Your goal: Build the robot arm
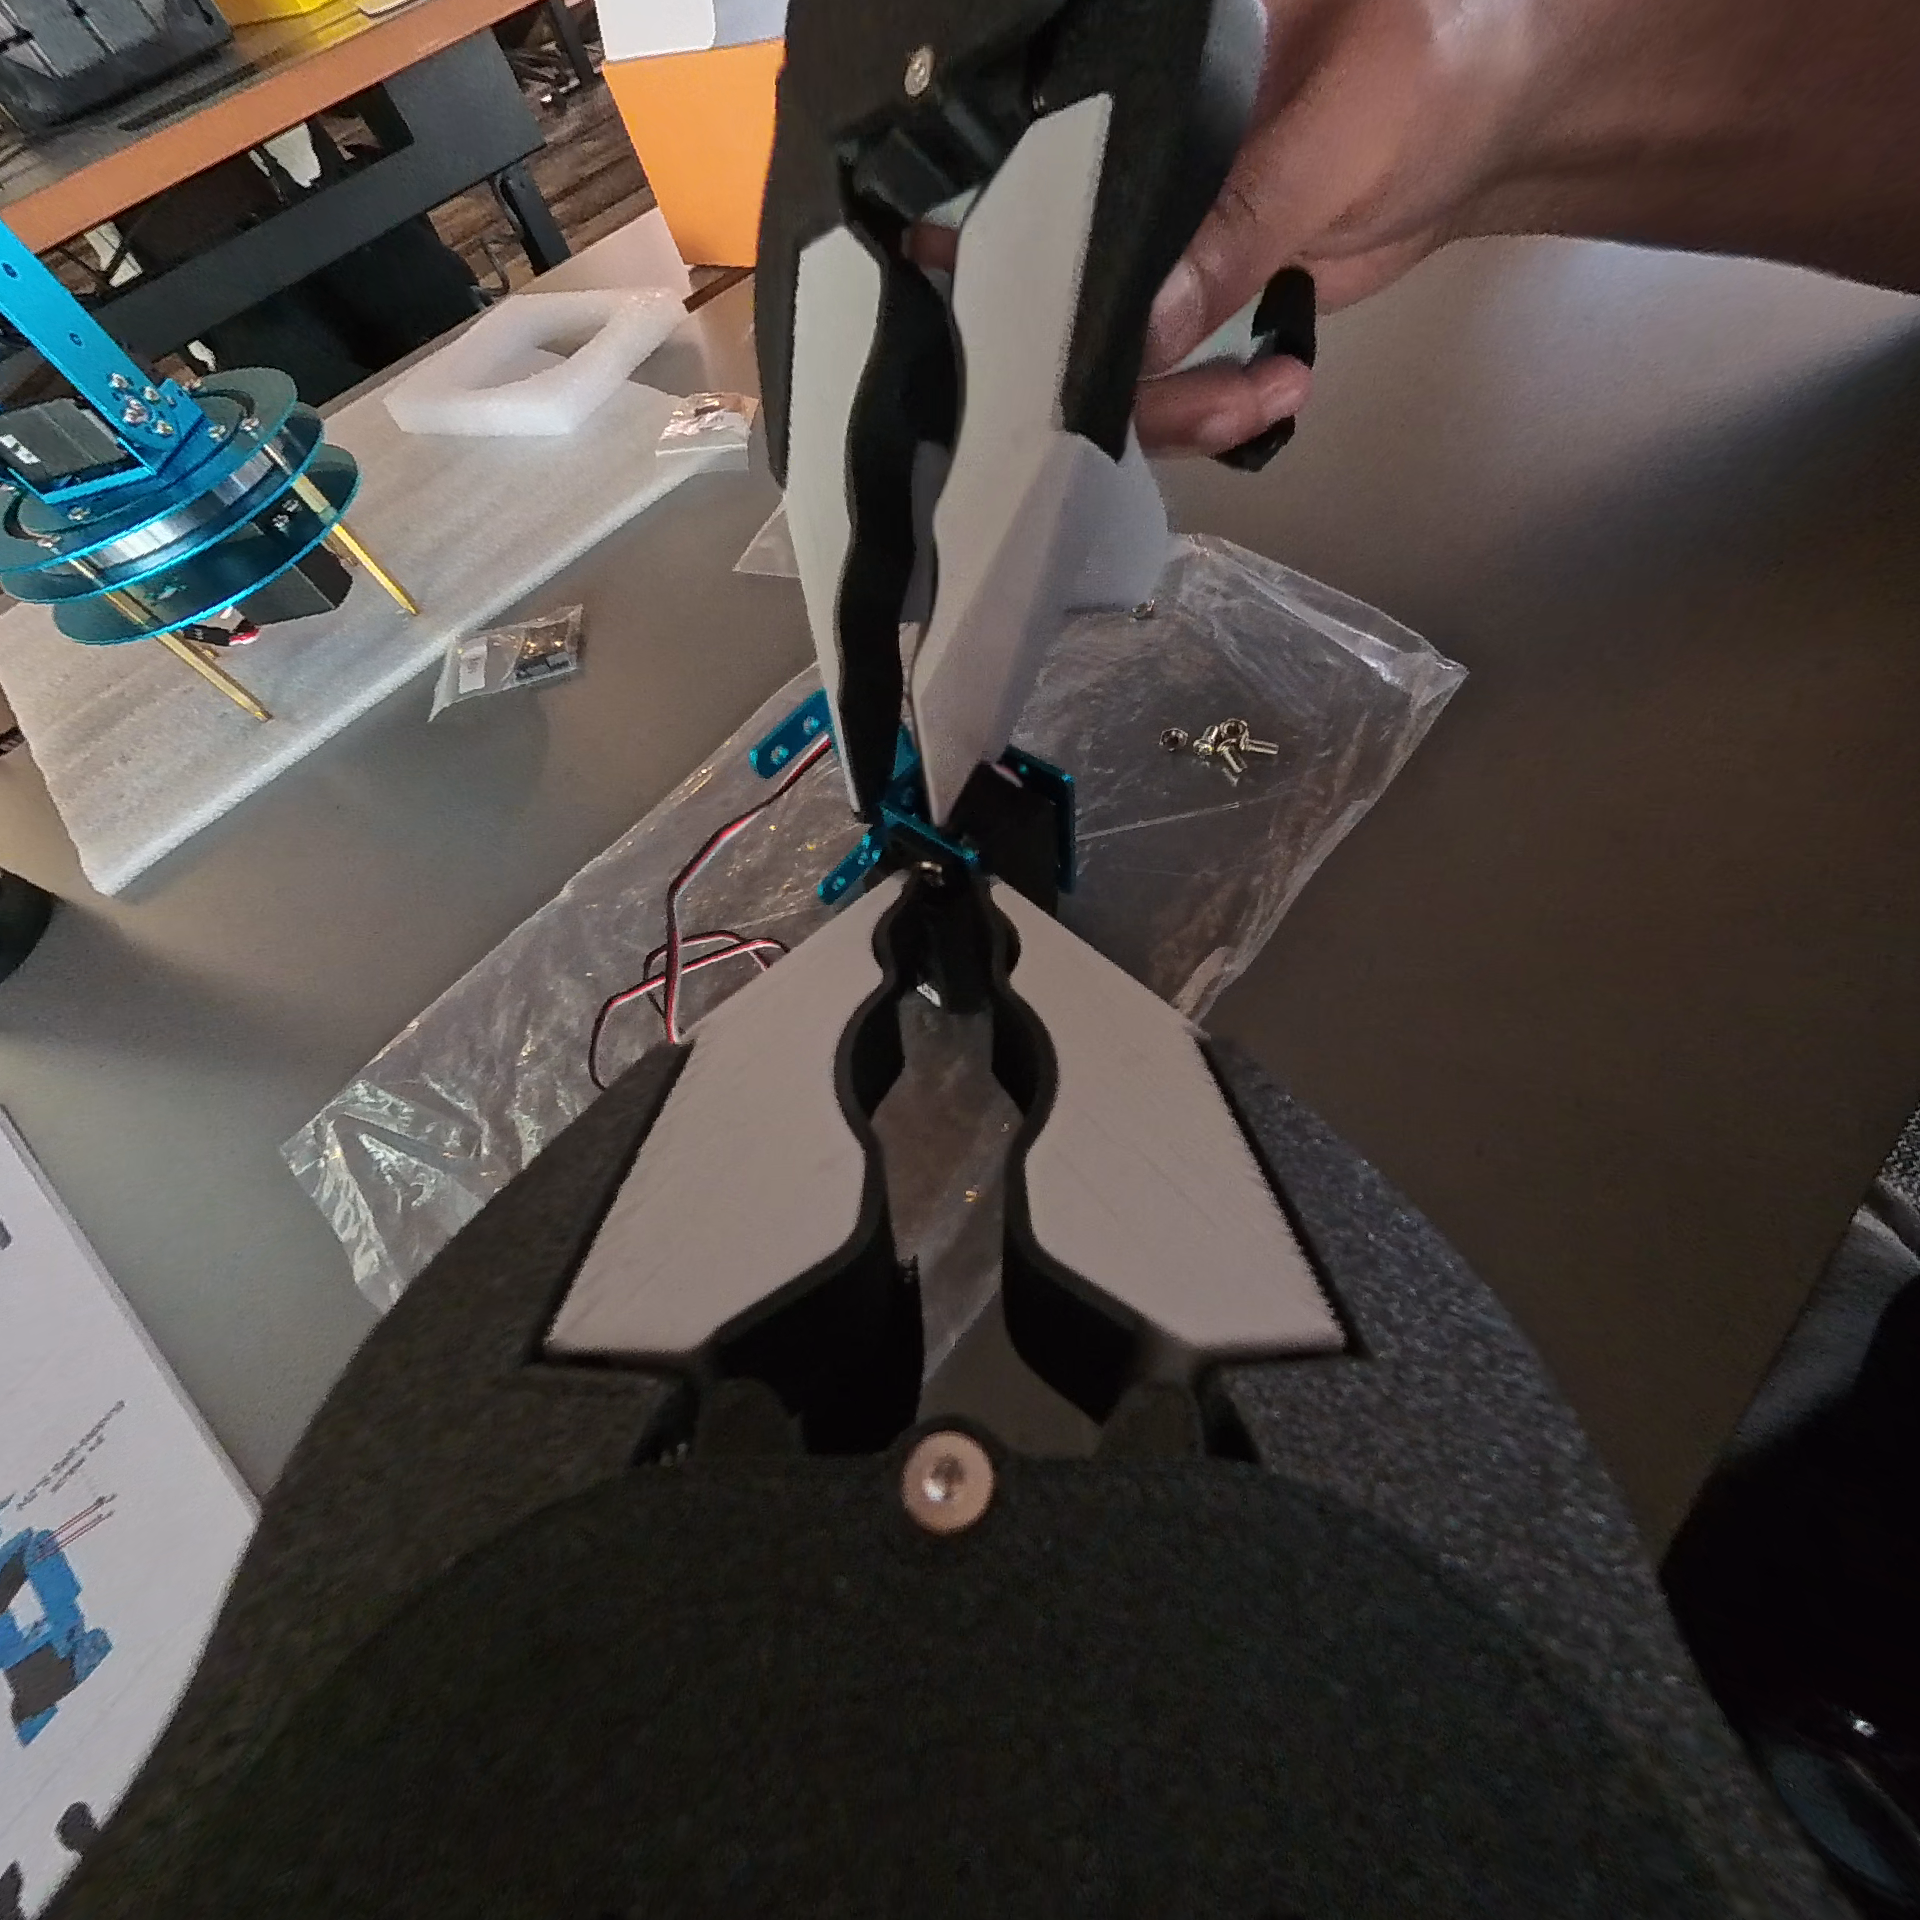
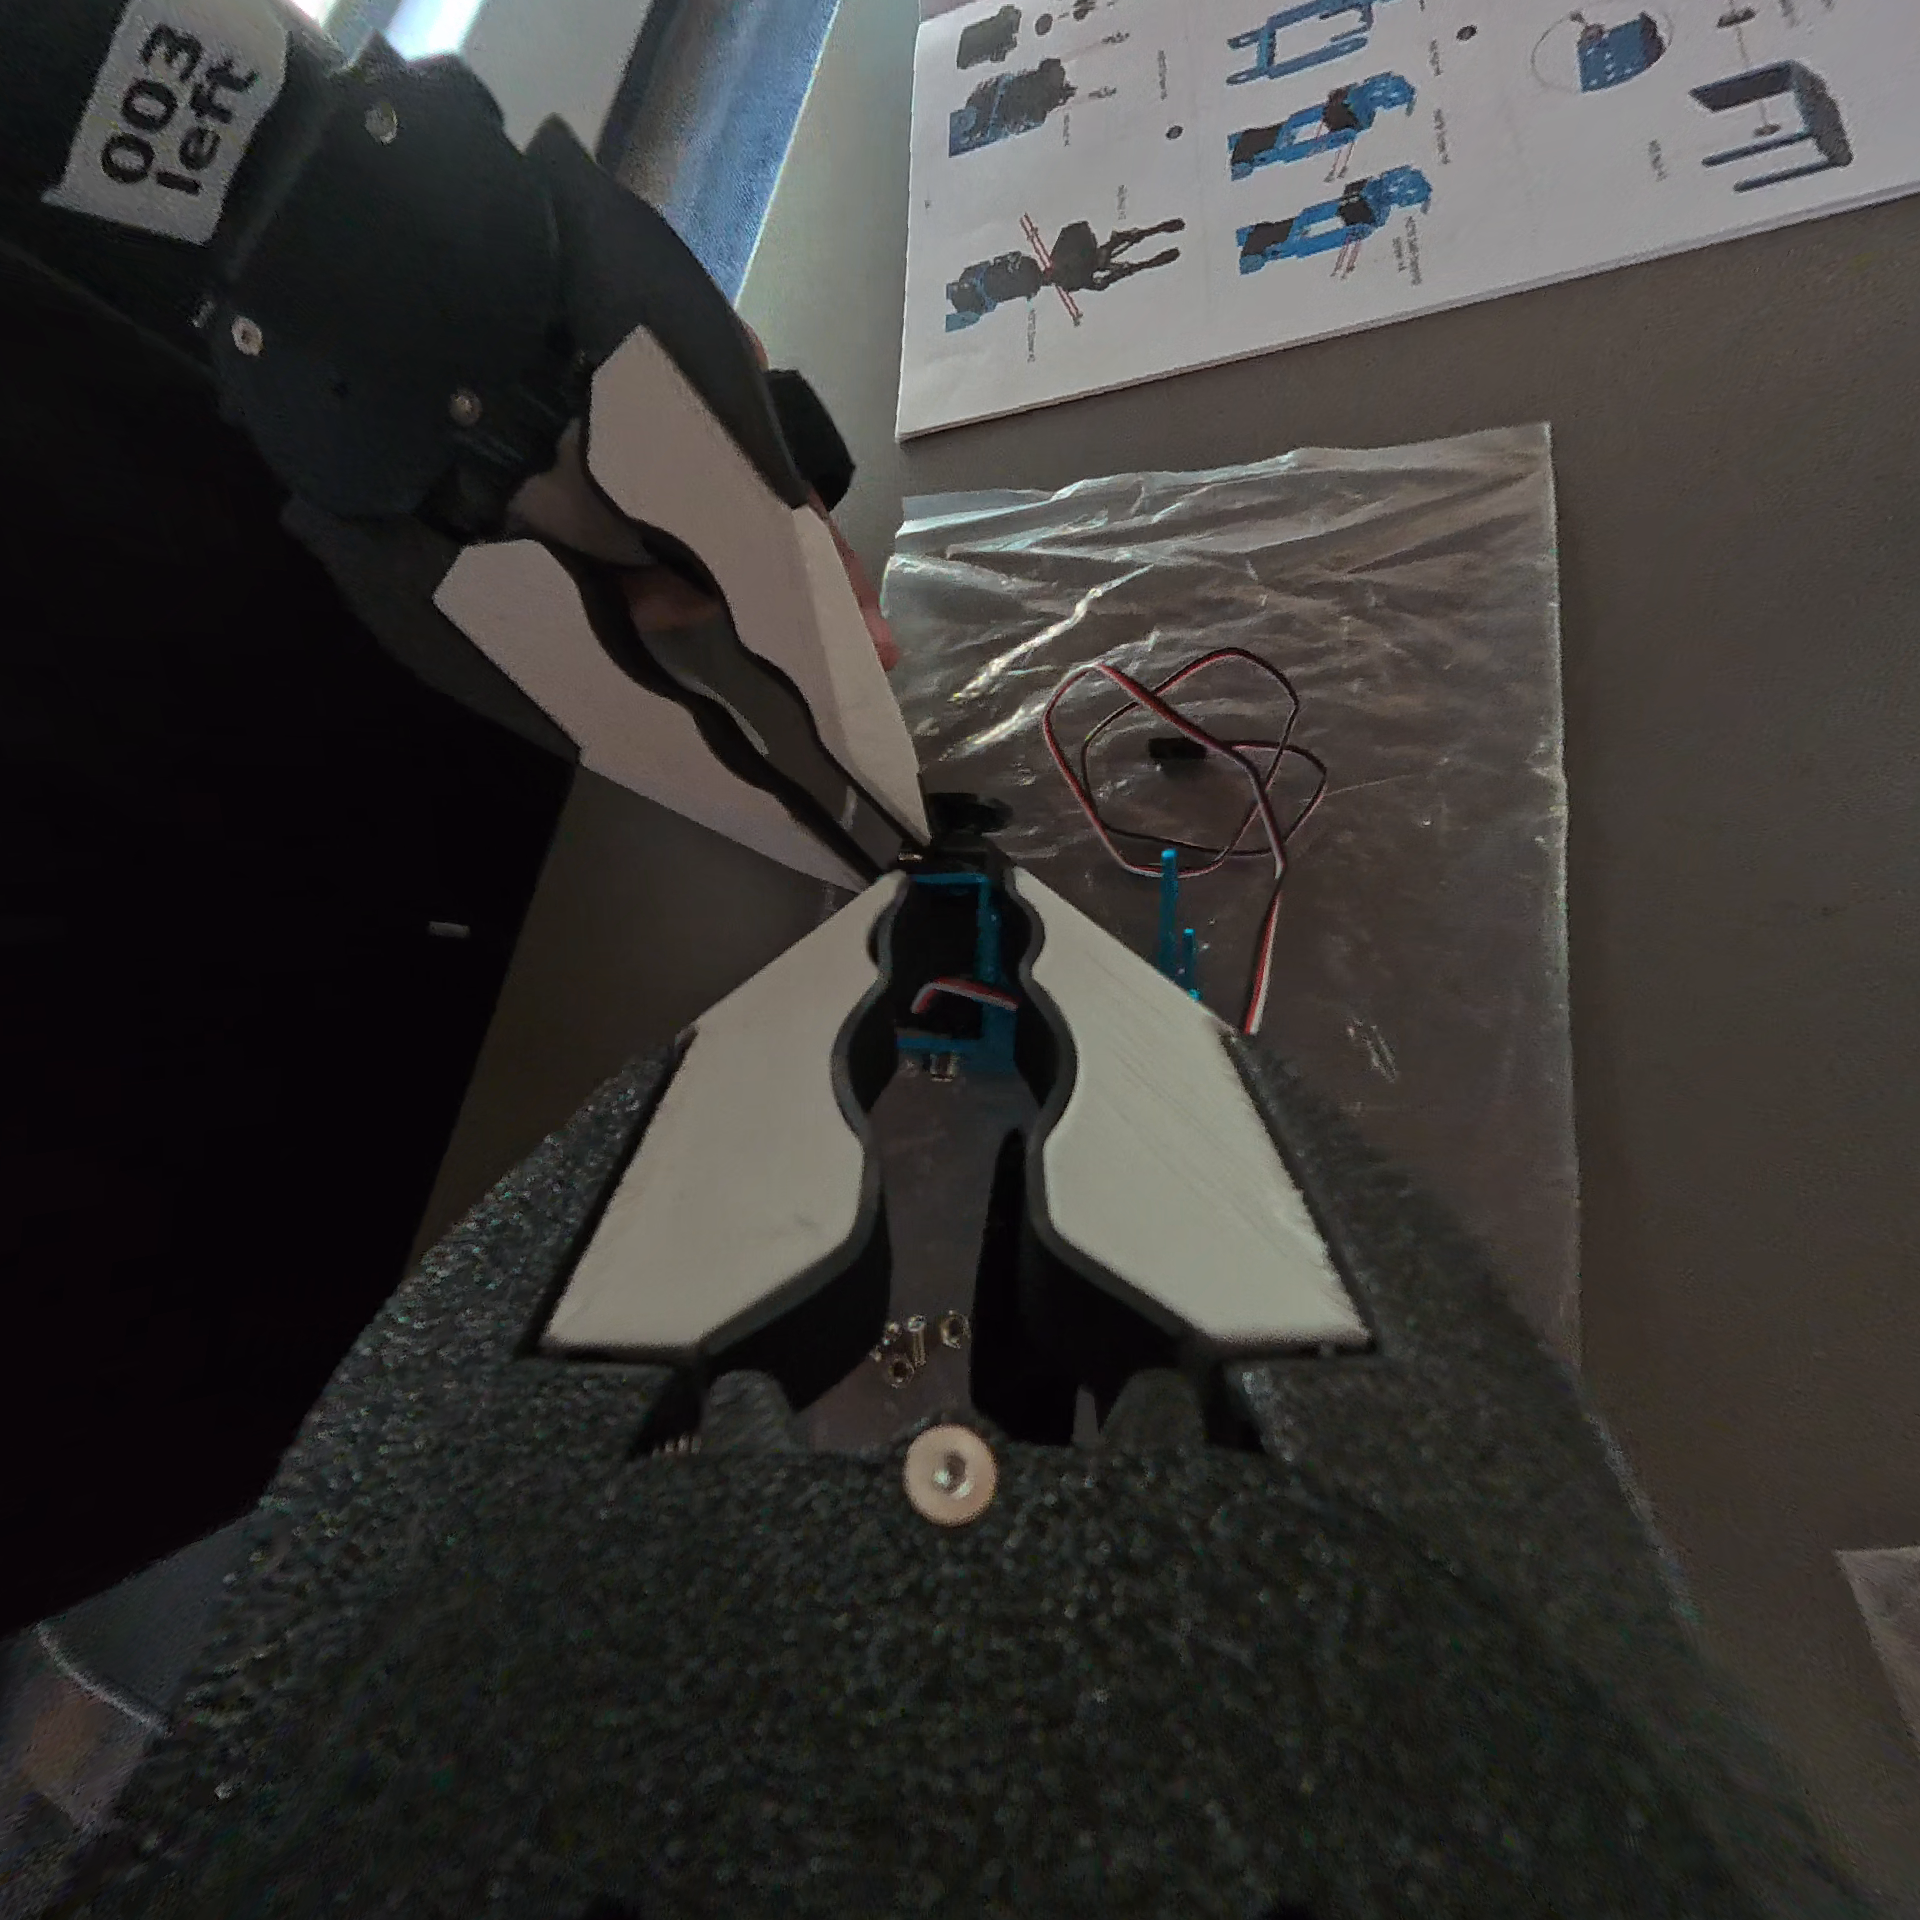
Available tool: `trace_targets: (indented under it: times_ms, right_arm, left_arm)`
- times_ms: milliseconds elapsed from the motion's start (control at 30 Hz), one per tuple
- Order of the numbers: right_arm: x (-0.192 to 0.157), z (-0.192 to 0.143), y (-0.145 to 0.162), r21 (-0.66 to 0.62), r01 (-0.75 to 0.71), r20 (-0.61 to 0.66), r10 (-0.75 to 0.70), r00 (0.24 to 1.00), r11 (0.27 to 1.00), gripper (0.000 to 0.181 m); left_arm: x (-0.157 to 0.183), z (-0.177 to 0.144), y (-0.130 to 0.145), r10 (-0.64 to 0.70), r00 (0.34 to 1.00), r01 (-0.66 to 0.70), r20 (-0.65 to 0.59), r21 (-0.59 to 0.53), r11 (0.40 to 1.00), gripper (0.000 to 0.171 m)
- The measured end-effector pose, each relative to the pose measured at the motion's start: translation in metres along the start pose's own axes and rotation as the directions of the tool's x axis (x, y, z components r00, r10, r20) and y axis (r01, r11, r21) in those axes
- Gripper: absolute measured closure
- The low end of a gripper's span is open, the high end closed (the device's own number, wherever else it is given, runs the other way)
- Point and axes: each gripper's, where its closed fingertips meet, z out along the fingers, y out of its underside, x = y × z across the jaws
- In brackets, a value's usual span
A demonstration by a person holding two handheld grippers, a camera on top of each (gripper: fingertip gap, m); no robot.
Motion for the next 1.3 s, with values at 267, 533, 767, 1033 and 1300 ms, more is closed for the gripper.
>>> trace_targets:
  times_ms: [267,533,767,1033,1300]
  right_arm:
    - [-0.0028,0.0024,0.0007,-0.008,0.072,-0.020,-0.073,0.997,0.997,0.159]
    - [-0.0027,0.0003,0.0007,0.004,0.006,0.035,-0.006,0.999,1.000,0.164]
    - [-0.0041,0.0016,0.0023,-0.035,0.102,-0.008,-0.102,0.995,0.994,0.160]
    - [-0.0070,-0.0003,0.0024,-0.007,0.055,0.070,-0.054,0.996,0.998,0.156]
    - [-0.0044,0.0000,0.0023,-0.018,0.046,0.062,-0.045,0.997,0.999,0.164]
  left_arm:
    - [0.0004,0.0004,-0.0002,-0.002,1.000,0.002,0.001,-0.003,1.000,0.163]
    - [0.0022,0.0002,-0.0004,0.005,1.000,-0.005,-0.002,-0.001,1.000,0.163]
    - [0.0021,-0.0001,0.0000,0.010,1.000,-0.010,-0.003,-0.002,1.000,0.163]
    - [0.0032,-0.0002,-0.0004,0.003,1.000,-0.003,-0.018,0.004,1.000,0.164]
    - [0.0025,-0.0001,-0.0001,0.000,1.000,0.000,-0.021,0.003,1.000,0.164]
